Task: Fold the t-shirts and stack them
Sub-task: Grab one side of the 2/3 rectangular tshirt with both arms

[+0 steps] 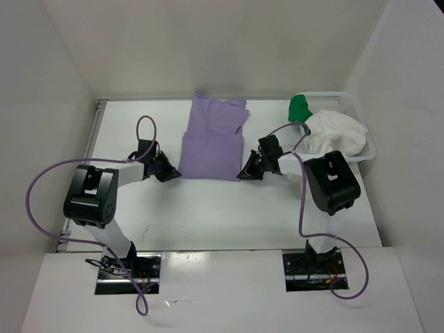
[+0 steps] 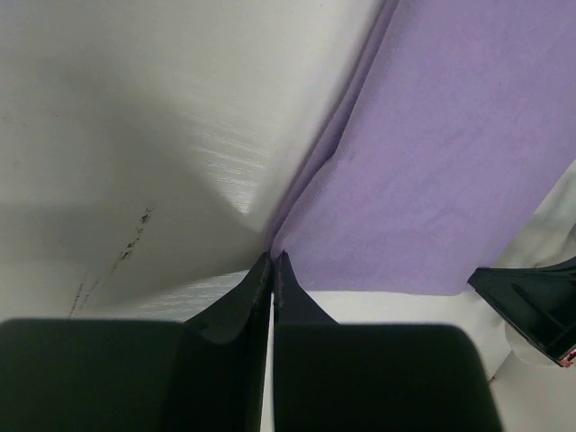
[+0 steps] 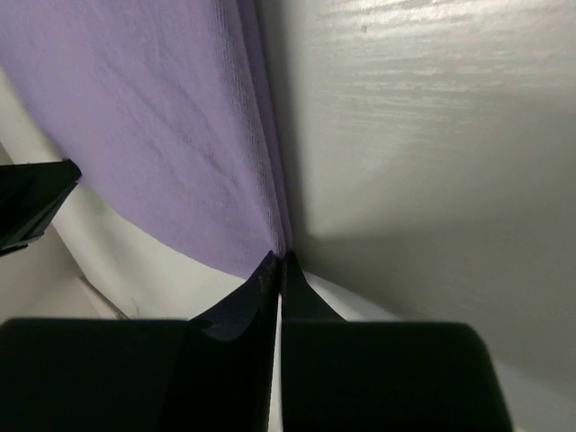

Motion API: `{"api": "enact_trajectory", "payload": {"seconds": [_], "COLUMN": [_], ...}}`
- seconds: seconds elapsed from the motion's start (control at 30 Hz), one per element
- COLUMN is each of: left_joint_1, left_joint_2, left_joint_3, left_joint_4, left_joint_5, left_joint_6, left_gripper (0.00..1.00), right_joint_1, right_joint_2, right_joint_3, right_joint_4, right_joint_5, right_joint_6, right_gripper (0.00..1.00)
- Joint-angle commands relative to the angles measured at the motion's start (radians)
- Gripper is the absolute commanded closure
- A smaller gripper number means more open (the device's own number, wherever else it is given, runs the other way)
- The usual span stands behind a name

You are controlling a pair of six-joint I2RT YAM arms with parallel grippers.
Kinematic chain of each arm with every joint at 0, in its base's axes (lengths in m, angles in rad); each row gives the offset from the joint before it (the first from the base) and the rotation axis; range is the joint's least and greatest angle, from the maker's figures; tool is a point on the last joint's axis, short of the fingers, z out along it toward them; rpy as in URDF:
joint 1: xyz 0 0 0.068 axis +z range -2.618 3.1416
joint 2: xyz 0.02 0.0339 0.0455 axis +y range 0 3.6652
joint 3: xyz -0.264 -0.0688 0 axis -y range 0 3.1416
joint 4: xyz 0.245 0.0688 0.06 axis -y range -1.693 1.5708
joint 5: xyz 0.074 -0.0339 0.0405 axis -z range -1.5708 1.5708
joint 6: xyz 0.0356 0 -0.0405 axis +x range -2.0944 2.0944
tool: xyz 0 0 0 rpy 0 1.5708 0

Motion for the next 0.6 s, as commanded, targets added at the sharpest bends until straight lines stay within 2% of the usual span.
{"api": "enact_trajectory", "payload": {"seconds": [0.0, 0.13, 0.27, 0.4, 0.47, 0.5, 0.57], "left_joint_1": [-0.003, -0.003, -0.003, -0.003, -0.003, -0.003, -0.003], "left_joint_2": [-0.021, -0.11, -0.232, -0.474, -0.57, -0.673, -0.749], "left_joint_3": [-0.021, -0.064, -0.118, -0.181, -0.195, -0.21, -0.212], "left_joint_4": [-0.039, -0.125, -0.226, -0.35, -0.427, -0.455, -0.493], "left_joint_5": [0.02, 0.02, 0.076, 0.116, 0.159, 0.177, 0.191], "left_joint_6": [0.039, 0.103, 0.112, 0.082, 0.033, 0.007, -0.027], "left_gripper": [1.0, 1.0, 1.0, 1.0, 0.99, 0.99, 0.98], "right_joint_1": [0.029, 0.087, 0.162, 0.231, 0.241, 0.241, 0.241], "right_joint_2": [-0.037, -0.117, -0.233, -0.406, -0.517, -0.549, -0.629], "right_joint_3": [-0.046, -0.097, -0.217, -0.322, -0.368, -0.377, -0.377], "right_joint_4": [0.02, -0.002, -0.046, -0.131, -0.19, -0.213, -0.258], "right_joint_5": [0.022, 0.05, 0.061, 0.07, 0.07, 0.059, 0.059], "right_joint_6": [-0.001, 0.01, 0.065, 0.134, 0.165, 0.165, 0.179], "right_gripper": [0.99, 1.0, 1.0, 1.0, 1.0, 1.0, 1.0]}}
